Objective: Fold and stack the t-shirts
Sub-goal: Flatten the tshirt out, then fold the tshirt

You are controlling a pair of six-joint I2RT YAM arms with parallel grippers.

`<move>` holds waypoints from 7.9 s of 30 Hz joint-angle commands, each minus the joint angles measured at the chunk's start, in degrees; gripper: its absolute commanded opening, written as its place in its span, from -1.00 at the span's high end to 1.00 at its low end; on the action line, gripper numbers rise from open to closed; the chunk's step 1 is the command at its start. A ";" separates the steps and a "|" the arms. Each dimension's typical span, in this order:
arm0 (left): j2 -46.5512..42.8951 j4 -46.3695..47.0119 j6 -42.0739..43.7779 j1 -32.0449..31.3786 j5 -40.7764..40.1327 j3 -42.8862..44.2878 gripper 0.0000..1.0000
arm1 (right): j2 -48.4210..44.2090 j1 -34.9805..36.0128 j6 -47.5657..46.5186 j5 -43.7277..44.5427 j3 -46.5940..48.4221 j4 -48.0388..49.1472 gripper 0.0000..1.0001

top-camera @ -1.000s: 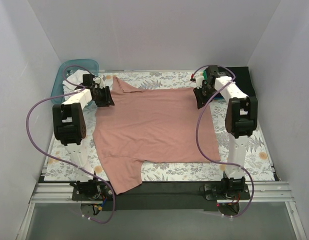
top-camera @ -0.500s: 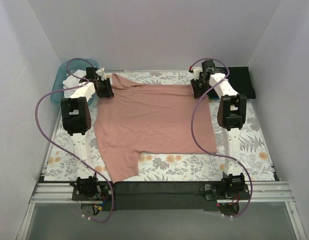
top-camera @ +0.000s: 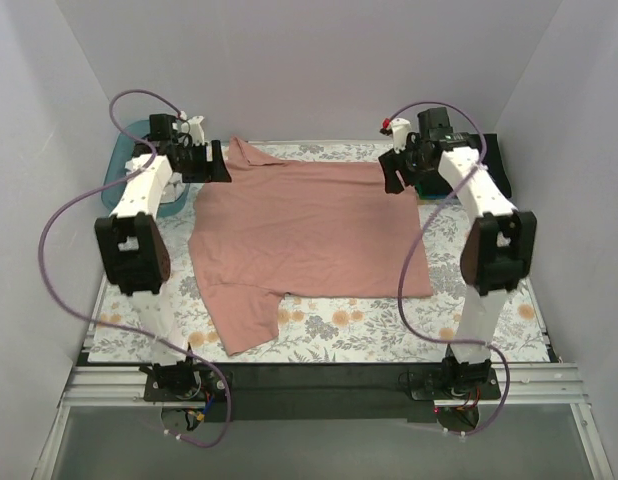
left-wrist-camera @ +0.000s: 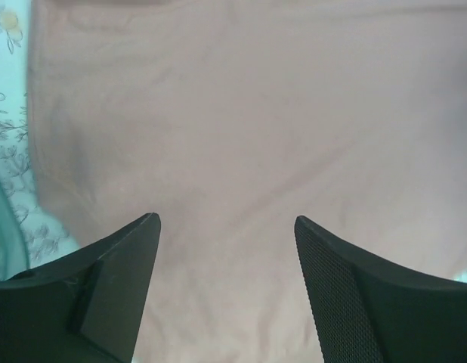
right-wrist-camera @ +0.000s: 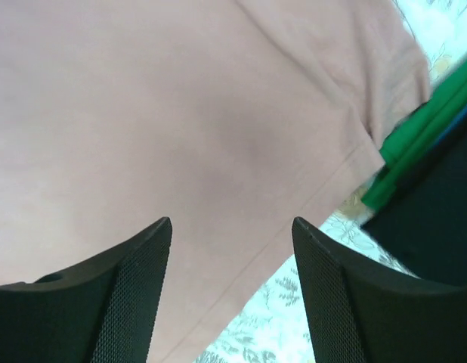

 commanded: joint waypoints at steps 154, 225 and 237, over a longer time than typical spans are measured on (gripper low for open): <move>-21.46 -13.50 40.65 -4.56 -5.84 -28.06 1.00 | -18.28 -0.95 -33.49 16.91 -36.80 4.70 0.97; -22.42 -9.46 4.88 4.40 -3.74 -40.90 0.05 | -13.98 30.25 9.31 -5.32 -35.91 16.65 0.20; -21.81 -9.64 5.23 4.40 -4.34 -41.25 0.13 | -14.94 27.09 8.88 -4.80 -36.80 16.39 0.21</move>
